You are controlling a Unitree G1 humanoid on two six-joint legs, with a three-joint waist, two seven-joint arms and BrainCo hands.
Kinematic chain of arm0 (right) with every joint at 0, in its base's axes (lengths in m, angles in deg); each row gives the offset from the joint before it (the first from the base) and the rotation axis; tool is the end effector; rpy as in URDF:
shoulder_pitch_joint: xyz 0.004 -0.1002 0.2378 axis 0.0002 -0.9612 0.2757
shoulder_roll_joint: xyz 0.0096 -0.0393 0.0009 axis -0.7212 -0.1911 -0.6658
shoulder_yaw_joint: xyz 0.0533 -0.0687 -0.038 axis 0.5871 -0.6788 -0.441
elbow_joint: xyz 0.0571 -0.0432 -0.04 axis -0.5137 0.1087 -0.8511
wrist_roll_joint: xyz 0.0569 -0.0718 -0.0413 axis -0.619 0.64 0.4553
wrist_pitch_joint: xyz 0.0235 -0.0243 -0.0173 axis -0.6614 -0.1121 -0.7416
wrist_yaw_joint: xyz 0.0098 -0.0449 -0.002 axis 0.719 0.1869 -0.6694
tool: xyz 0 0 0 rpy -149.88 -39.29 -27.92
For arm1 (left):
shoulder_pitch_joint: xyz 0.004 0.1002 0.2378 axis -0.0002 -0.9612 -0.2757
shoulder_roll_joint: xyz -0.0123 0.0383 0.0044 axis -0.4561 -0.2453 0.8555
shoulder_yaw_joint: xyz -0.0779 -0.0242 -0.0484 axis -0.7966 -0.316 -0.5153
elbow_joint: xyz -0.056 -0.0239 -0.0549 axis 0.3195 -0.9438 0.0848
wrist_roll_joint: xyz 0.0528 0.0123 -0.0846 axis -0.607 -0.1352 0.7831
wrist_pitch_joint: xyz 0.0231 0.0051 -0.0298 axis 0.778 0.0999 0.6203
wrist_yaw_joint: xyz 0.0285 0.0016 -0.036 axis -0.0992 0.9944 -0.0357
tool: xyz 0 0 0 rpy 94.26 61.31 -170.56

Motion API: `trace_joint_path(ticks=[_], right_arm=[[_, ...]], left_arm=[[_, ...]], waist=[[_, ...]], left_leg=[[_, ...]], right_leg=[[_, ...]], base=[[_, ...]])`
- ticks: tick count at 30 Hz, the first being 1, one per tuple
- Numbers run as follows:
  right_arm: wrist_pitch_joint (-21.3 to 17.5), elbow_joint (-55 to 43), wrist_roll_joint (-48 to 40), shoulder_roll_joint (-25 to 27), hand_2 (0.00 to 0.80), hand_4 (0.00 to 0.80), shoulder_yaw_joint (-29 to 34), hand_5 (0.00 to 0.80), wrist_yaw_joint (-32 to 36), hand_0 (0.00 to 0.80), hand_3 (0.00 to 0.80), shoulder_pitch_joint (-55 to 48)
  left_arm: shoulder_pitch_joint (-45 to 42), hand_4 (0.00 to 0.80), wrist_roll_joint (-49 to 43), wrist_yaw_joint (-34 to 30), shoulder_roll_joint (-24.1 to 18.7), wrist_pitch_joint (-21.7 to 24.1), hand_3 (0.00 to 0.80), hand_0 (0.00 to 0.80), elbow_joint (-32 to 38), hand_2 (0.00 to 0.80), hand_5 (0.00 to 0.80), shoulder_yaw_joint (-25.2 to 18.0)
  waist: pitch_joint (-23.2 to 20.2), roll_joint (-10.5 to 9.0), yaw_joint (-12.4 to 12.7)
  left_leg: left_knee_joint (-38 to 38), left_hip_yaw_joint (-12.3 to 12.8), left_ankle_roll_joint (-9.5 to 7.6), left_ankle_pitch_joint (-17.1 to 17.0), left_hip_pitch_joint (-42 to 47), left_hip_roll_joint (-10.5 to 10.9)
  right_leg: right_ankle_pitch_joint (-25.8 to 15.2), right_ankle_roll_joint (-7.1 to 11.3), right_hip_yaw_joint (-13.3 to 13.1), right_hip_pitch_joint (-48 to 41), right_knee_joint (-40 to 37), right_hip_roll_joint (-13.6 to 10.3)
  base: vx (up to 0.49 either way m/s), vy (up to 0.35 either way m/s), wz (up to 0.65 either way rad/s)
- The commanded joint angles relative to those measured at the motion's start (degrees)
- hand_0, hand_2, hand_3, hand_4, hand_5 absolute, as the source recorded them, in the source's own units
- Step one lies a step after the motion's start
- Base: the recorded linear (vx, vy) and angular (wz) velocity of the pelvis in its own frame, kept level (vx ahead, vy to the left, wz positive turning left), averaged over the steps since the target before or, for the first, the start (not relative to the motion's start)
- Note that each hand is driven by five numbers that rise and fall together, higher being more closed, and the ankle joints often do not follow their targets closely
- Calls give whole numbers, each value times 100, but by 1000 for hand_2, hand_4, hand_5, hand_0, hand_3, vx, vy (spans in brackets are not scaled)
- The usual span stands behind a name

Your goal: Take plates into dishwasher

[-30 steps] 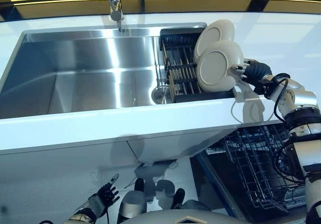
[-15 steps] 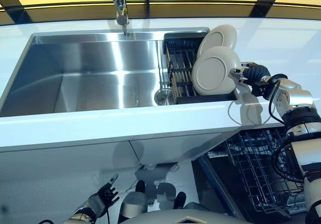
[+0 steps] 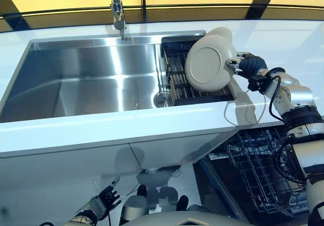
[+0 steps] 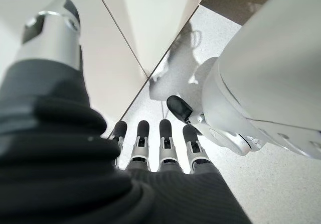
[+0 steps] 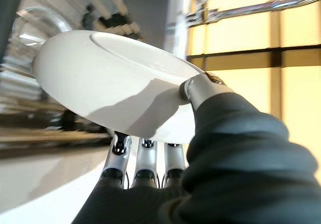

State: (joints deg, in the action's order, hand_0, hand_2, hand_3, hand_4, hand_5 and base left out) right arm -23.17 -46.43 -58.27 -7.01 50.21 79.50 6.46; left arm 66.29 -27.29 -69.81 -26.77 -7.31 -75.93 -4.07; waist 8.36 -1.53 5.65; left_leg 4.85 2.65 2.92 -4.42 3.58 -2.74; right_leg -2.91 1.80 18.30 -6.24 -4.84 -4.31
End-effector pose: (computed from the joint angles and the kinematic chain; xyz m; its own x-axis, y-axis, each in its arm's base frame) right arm 0.3282 -0.2540 0.1833 0.9590 0.2468 -0.1396 -0.2504 0.9681 -0.0087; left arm 0.0910 0.2324 -0.0997 0.2886 0.0413 -0.9566 -0.6331 0.7577 -0.1583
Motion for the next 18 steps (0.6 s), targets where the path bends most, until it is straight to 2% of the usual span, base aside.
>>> trace_joint_path(ticks=[1,10,14,18], right_arm=[[-441,-243,-500,92,800,800,42,800,-97,800,800,296],[-436,-453,-428,548,800,800,43,800,-197,800,800,468],[-390,-465,78,1116,800,800,-167,800,-99,800,800,604],[-387,-482,221,1581,800,800,-273,800,26,800,800,587]], left_arm=[[202,0,-11,-169,-52,-4,0,0,-337,0,0,297],[88,0,3,-403,-79,29,0,0,-493,0,0,189],[-18,0,61,-473,-103,93,0,0,-496,0,0,77],[-105,0,191,-550,-152,121,0,0,-471,0,0,-1]], waist=[[-309,-164,20],[-478,-286,-104],[-544,-377,-214],[-578,-436,-317]], left_leg=[[15,256,274,171,49,-295],[15,428,256,260,171,-302],[15,522,228,296,229,-293],[15,608,197,324,275,-294]], right_leg=[[-54,504,-199,-85,-16,-441],[-51,542,-331,-106,-16,-433],[-92,569,-476,-82,-16,-427],[-125,583,-586,-68,-16,-411]], base=[[15,67,-9],[3,73,-9],[6,87,-7],[7,53,-20]])
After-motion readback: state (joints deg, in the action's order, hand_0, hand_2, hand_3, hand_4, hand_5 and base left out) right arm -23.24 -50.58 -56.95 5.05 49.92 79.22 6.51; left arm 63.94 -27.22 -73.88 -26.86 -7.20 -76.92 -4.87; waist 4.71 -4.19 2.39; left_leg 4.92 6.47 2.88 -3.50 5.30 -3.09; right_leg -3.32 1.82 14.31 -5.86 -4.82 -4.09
